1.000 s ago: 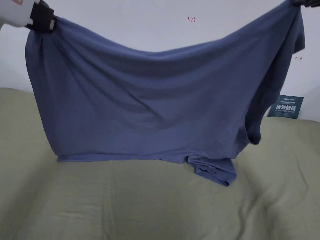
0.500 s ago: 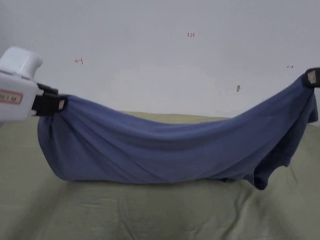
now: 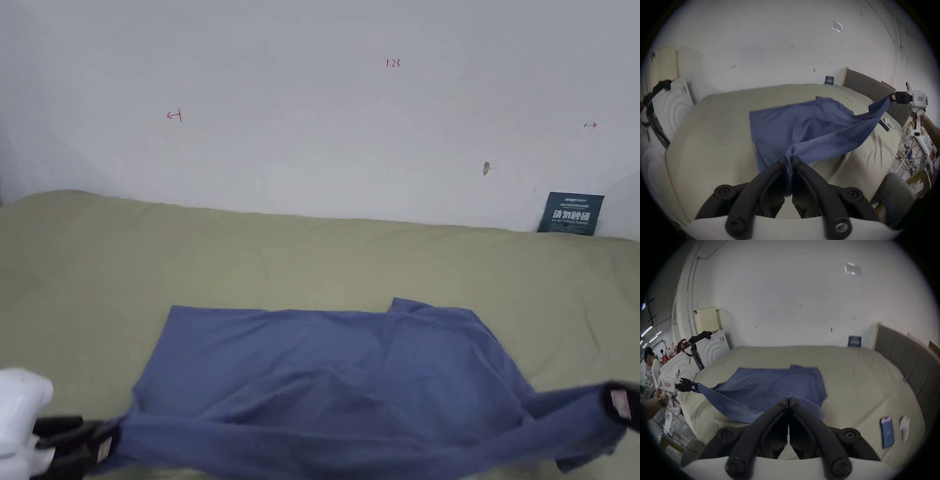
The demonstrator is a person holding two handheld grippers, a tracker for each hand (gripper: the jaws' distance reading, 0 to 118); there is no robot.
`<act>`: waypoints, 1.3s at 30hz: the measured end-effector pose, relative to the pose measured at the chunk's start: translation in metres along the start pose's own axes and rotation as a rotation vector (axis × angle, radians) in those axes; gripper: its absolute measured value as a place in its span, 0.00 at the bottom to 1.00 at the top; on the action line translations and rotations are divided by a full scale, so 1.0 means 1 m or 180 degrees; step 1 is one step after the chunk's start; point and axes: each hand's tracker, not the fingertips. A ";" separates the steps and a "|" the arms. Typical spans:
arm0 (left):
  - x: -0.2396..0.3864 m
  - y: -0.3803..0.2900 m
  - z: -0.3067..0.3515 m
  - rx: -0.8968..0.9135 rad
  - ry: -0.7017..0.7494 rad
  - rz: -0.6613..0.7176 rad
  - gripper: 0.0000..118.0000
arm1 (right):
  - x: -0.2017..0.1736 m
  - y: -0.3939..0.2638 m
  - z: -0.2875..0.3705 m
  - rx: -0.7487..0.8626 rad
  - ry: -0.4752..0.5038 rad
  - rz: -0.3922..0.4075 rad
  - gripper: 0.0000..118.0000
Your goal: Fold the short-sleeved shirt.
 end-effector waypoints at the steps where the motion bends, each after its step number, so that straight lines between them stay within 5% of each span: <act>1: 0.002 -0.010 -0.002 -0.0066 -0.0005 0.0051 0.05 | -0.003 -0.010 0.002 -0.0042 -0.0014 -0.0053 0.01; 18: -0.030 -0.107 -0.017 -0.0394 -0.0307 0.0346 0.09 | 0.034 -0.132 0.014 -0.0691 -0.0224 -0.0674 0.01; 20: -0.033 -0.115 -0.013 -0.0478 -0.0139 0.0481 0.31 | 0.034 -0.135 0.018 -0.0688 -0.0269 -0.0685 0.14; 21: -0.034 -0.119 -0.010 -0.0547 -0.0077 0.0573 0.54 | 0.036 -0.136 0.020 -0.0716 -0.0287 -0.0757 0.35; 22: -0.035 -0.122 -0.005 -0.0580 -0.0004 0.0669 0.73 | 0.037 -0.136 0.023 -0.0764 -0.0301 -0.0899 0.73; 23: -0.036 -0.123 0.004 -0.0497 0.0020 0.0762 0.74 | 0.036 -0.135 0.026 -0.0834 -0.0305 -0.1049 0.87; 25: -0.039 -0.118 0.025 -0.0285 0.0008 0.0850 0.74 | 0.031 -0.125 0.040 -0.0657 -0.0251 -0.1128 0.86; 30: 0.018 -0.056 0.055 0.0118 0.0474 0.0380 0.74 | -0.015 -0.070 0.053 -0.0302 -0.0545 -0.0321 0.86; 32: 0.055 -0.032 0.054 0.0264 0.0579 0.0252 0.73 | -0.035 -0.059 0.048 -0.0254 -0.0730 -0.0263 0.83; 33: 0.073 -0.023 0.053 0.0364 0.0680 0.0203 0.69 | -0.034 -0.064 0.042 -0.0246 -0.0751 -0.0267 0.75; 34: 0.086 -0.018 0.051 0.0377 0.0657 0.0206 0.52 | -0.040 -0.065 0.040 -0.0244 -0.0744 -0.0291 0.49; 35: 0.102 -0.015 0.050 0.0420 0.0701 0.0165 0.25 | -0.050 -0.065 0.039 -0.0263 -0.0781 -0.0312 0.19; 36: 0.112 -0.016 0.044 0.0482 0.0867 0.0176 0.00 | -0.060 -0.070 0.038 -0.0274 -0.0963 -0.0311 0.01; 39: 0.142 -0.029 0.039 0.0545 0.0890 0.0402 0.00 | -0.087 -0.097 0.042 -0.0266 -0.1027 -0.0391 0.00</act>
